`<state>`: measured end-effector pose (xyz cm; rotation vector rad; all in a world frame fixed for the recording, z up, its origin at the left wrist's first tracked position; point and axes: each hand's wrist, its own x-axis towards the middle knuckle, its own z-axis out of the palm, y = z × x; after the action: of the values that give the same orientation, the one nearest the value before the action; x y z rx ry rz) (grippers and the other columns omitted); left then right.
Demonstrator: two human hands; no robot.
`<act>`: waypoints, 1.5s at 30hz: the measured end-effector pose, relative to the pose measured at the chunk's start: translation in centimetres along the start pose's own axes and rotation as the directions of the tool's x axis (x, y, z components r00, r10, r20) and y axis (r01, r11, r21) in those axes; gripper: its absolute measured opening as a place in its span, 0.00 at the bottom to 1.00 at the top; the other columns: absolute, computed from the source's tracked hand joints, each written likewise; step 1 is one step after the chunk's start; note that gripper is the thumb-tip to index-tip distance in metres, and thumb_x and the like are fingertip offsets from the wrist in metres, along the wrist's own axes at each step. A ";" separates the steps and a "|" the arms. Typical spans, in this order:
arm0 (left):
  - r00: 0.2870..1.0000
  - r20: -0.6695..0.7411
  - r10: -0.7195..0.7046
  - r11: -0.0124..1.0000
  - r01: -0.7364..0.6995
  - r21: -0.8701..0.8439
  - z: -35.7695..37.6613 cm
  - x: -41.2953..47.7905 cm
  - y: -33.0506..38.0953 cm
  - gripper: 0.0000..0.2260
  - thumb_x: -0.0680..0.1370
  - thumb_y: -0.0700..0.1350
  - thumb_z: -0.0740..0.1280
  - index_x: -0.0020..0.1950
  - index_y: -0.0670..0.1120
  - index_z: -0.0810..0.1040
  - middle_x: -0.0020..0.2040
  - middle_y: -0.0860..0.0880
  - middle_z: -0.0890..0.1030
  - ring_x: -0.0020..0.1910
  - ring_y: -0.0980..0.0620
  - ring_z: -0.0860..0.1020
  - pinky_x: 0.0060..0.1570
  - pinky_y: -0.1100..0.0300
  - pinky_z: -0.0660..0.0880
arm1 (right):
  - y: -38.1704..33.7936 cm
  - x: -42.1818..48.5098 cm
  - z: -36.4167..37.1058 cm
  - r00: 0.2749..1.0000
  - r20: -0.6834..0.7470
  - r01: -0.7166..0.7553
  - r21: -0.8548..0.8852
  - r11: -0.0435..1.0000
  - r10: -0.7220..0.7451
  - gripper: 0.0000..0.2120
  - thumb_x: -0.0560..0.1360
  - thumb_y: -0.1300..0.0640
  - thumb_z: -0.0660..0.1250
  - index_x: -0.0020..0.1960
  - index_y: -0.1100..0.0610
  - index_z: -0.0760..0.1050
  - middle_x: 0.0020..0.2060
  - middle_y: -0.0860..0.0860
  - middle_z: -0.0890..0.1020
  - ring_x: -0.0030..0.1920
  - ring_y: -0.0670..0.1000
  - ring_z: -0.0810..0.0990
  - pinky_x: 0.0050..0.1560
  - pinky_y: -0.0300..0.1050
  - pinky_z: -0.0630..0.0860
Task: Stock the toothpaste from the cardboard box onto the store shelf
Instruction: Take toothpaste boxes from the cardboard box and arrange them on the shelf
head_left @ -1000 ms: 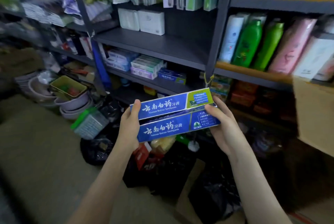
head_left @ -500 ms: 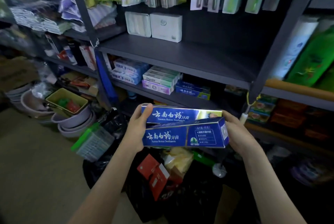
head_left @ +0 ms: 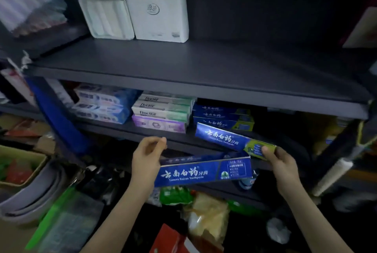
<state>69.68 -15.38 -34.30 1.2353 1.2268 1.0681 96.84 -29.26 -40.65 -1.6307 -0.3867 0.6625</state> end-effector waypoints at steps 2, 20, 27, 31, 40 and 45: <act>0.999 0.017 0.046 0.999 -0.046 -0.013 1.2 2.1 -2.4 0.05 0.77 0.42 0.69 0.40 0.47 0.78 0.35 0.52 0.81 0.38 0.51 0.79 0.45 0.49 0.75 | 0.9 2.0 1.2 0.995 -0.031 0.095 -0.123 0.988 -0.100 0.13 0.76 0.54 0.68 0.58 0.60 0.77 0.51 0.54 0.82 0.54 0.57 0.79 0.53 0.50 0.73; 0.864 0.119 0.489 0.871 -0.492 -0.003 10.2 6.8 -6.1 0.04 0.80 0.47 0.65 0.45 0.51 0.76 0.40 0.55 0.78 0.39 0.61 0.76 0.42 0.69 0.70 | 1.8 1.7 1.0 0.948 0.231 0.283 -0.297 0.912 -0.218 0.21 0.70 0.54 0.73 0.60 0.46 0.71 0.49 0.44 0.83 0.51 0.43 0.81 0.52 0.43 0.77; 0.386 0.588 0.711 0.052 -0.862 0.504 13.6 6.3 -9.0 0.18 0.79 0.51 0.57 0.56 0.44 0.82 0.55 0.46 0.82 0.55 0.46 0.79 0.59 0.53 0.65 | 3.1 4.8 2.4 0.955 0.002 0.259 -0.500 0.826 -0.298 0.23 0.73 0.57 0.72 0.65 0.53 0.69 0.50 0.46 0.79 0.51 0.48 0.76 0.43 0.37 0.69; 0.409 0.683 0.605 -0.022 -0.849 0.528 14.5 7.1 -12.0 0.24 0.70 0.41 0.76 0.65 0.43 0.77 0.62 0.42 0.79 0.62 0.43 0.77 0.66 0.45 0.69 | 3.4 6.3 4.5 0.952 -0.002 0.224 -0.673 0.705 -0.305 0.32 0.76 0.52 0.68 0.75 0.56 0.58 0.64 0.56 0.74 0.66 0.57 0.68 0.61 0.46 0.65; 0.679 0.698 0.226 0.012 -0.719 0.695 14.0 5.2 -7.6 0.29 0.82 0.44 0.56 0.79 0.46 0.45 0.80 0.45 0.45 0.78 0.46 0.41 0.75 0.48 0.37 | 1.3 5.5 5.4 0.974 0.008 0.166 -0.705 0.689 -0.227 0.28 0.77 0.51 0.67 0.73 0.53 0.61 0.62 0.53 0.76 0.66 0.57 0.68 0.68 0.53 0.58; 0.666 0.725 0.175 0.219 -0.744 0.631 11.6 -3.4 -3.7 0.25 0.81 0.47 0.60 0.77 0.44 0.60 0.76 0.42 0.62 0.73 0.41 0.64 0.73 0.50 0.58 | -1.1 -3.9 1.4 0.956 0.094 0.270 -0.649 0.711 -0.277 0.27 0.74 0.61 0.69 0.71 0.61 0.66 0.66 0.57 0.74 0.66 0.59 0.70 0.65 0.53 0.67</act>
<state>80.72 -19.95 -38.41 2.7760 0.9434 0.2321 93.07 -30.36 -38.89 -2.1812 -0.9194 0.2880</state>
